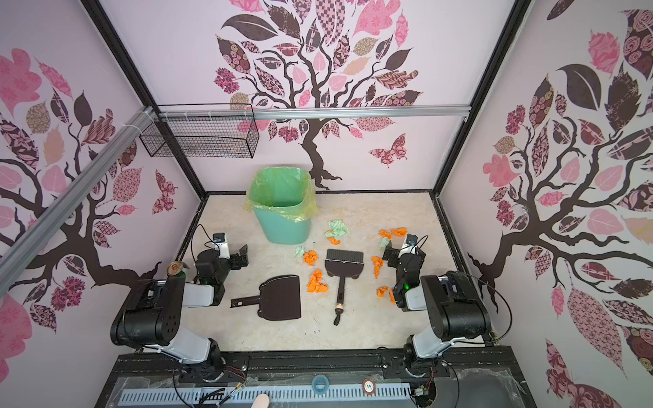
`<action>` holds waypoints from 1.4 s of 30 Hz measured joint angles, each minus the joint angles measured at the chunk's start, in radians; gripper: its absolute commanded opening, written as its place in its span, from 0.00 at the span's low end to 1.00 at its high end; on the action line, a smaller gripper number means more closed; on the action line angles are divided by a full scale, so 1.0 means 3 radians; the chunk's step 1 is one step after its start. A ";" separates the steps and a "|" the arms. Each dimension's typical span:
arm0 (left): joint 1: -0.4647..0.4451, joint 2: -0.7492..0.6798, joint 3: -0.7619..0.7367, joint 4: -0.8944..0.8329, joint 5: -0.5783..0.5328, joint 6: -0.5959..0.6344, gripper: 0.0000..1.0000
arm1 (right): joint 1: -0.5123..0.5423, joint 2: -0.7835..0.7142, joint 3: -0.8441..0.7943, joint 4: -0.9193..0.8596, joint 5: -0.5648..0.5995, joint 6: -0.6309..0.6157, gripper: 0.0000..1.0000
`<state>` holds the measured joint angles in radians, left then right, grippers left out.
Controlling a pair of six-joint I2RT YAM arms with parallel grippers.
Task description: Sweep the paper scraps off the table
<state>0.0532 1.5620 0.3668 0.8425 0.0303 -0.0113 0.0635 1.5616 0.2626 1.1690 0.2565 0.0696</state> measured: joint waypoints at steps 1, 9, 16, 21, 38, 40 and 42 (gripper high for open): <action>-0.0003 0.0000 0.0000 0.0000 -0.0004 0.0000 0.98 | 0.0000 0.0000 0.0000 0.0000 0.0000 0.0000 0.99; -0.0004 0.0000 0.0000 0.0000 -0.0010 0.0001 0.98 | 0.0000 0.0000 0.0000 0.0000 0.0000 0.0000 0.99; -0.0004 0.0000 0.0000 0.0000 -0.0011 0.0000 0.98 | 0.0000 0.0000 0.0000 0.0000 0.0001 0.0001 0.99; -0.0004 0.0000 0.0000 0.0000 -0.0011 0.0001 0.98 | 0.0000 0.0000 0.0000 -0.0001 0.0001 0.0000 1.00; 0.0371 -0.1560 0.1387 -0.2214 0.0389 0.0379 0.98 | -0.0134 -0.1339 0.0042 -0.1066 0.0579 0.0649 1.00; 0.0375 -0.1649 0.1778 -0.2623 0.0514 0.0609 0.98 | -0.0200 -0.1691 0.0135 -0.1498 0.0609 0.0846 0.99; 0.0375 -0.1634 0.2073 -0.2958 0.0596 0.0788 0.98 | -0.0220 -0.2038 0.0158 -0.1857 0.0562 0.0970 1.00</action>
<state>0.1658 1.0718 0.9886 -0.0448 0.2092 0.2253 -0.0025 0.9501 0.3099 0.6121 0.4252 0.3607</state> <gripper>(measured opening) 0.977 0.996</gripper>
